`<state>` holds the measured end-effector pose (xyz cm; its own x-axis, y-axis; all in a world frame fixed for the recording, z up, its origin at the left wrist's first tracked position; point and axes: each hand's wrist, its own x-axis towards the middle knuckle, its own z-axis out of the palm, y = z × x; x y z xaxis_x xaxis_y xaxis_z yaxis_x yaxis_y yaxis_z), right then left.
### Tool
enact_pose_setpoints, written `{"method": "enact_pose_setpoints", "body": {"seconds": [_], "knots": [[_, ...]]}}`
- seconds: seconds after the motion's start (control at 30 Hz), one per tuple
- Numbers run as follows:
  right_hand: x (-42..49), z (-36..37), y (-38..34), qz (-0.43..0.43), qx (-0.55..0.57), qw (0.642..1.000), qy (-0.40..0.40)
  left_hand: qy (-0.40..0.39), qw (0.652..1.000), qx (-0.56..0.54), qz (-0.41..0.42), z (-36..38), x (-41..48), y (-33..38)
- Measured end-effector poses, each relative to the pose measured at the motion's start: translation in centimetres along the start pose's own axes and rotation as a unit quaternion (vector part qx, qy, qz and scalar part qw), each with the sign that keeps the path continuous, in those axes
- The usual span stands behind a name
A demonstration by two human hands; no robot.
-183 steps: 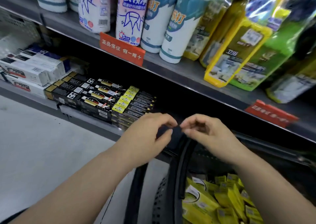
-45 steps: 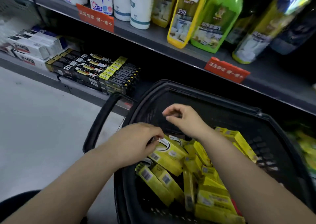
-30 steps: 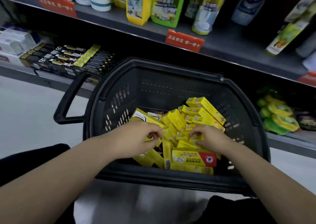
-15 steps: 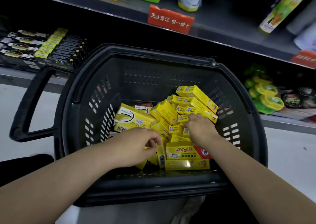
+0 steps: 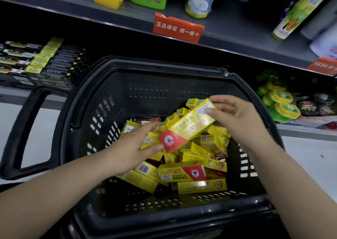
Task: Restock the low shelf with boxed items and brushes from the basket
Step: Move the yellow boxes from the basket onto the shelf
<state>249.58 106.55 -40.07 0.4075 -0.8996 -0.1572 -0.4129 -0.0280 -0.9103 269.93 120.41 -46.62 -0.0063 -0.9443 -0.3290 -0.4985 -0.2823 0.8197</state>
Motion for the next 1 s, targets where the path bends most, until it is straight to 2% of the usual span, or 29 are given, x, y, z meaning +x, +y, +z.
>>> {"method": "enact_pose_setpoints", "body": {"seconds": [0.07, 0.17, 0.2, 0.27, 0.3, 0.33, 0.37, 0.4, 0.43, 0.47, 0.5, 0.53, 0.6, 0.67, 0.73, 0.8, 0.83, 0.9, 1.0], "knots": [[-0.7, 1.9, 0.4, 0.041, 0.045, 0.998, -0.024, -0.009, 0.998, -0.058, 0.01, -0.5, 0.0, 0.4], [-1.5, 4.7, 1.1, 0.1, 0.092, 0.99, -0.048, -0.041, 0.998, -0.041, 0.023, -0.9, 0.2, 1.0], [-1.6, 5.3, 1.2, 0.121, 0.13, 0.983, -0.054, -0.046, 0.998, -0.041, 0.011, -1.0, 0.3, 1.0], [-1.3, 5.6, 1.6, 0.159, 0.195, 0.965, -0.077, -0.054, 0.992, -0.107, -0.047, -1.5, 0.8, 0.8], [-1.2, 5.5, 2.1, 0.163, 0.16, 0.968, -0.101, -0.057, 0.981, -0.159, -0.09, -1.7, 0.9, 0.6], [-1.1, 5.3, 2.6, 0.145, 0.043, 0.978, -0.146, -0.059, 0.968, -0.209, -0.129, -2.0, 0.9, 0.5], [-1.1, 4.9, 3.6, 0.097, -0.154, 0.961, -0.21, -0.058, 0.953, -0.251, -0.159, -2.3, 0.9, 0.5], [-1.2, 4.7, 5.0, 0.031, -0.372, 0.887, -0.272, -0.053, 0.938, -0.288, -0.185, -2.5, 0.8, 0.5], [-1.4, 4.7, 6.5, -0.016, -0.519, 0.792, -0.319, -0.046, 0.921, -0.325, -0.211, -2.8, 0.8, 0.5], [-1.6, 4.9, 7.8, -0.029, -0.596, 0.72, -0.354, -0.036, 0.901, -0.365, -0.231, -3.0, 0.7, 0.5], [-1.9, 5.3, 8.7, -0.014, -0.62, 0.688, -0.377, -0.025, 0.882, -0.403, -0.243, -3.2, 0.7, 0.5], [-2.0, 5.7, 9.5, 0.007, -0.621, 0.681, -0.387, -0.018, 0.868, -0.431, -0.245, -3.4, 0.6, 0.5], [-1.7, 6.1, 10.1, -0.002, -0.617, 0.691, -0.377, -0.022, 0.865, -0.448, -0.224, -3.3, 0.2, 0.6], [-1.1, 5.6, 9.5, -0.024, -0.589, 0.728, -0.351, -0.027, 0.887, -0.417, -0.195, -3.2, -0.3, 0.5], [-0.5, 4.1, 8.0, -0.021, -0.5, 0.811, -0.305, 0.01, 0.899, -0.393, -0.192, -3.1, -0.6, 0.3], [-0.3, 2.6, 5.4, 0.02, -0.311, 0.922, -0.229, 0.054, 0.895, -0.397, -0.195, -3.1, -0.8, 0.2], [-0.5, 2.2, 4.1, 0.041, -0.192, 0.963, -0.185, 0.071, 0.889, -0.406, -0.198, -3.1, -1.0, 0.2], [-1.2, 2.3, 2.4, 0.079, -0.017, 0.988, -0.132, 0.086, 0.869, -0.443, -0.202, -3.0, -1.1, 0.4], [-3.1, 4.7, 1.4, 0.119, 0.128, 0.976, -0.132, 0.066, 0.836, -0.51, -0.191, -2.2, -1.5, 1.2]]}}
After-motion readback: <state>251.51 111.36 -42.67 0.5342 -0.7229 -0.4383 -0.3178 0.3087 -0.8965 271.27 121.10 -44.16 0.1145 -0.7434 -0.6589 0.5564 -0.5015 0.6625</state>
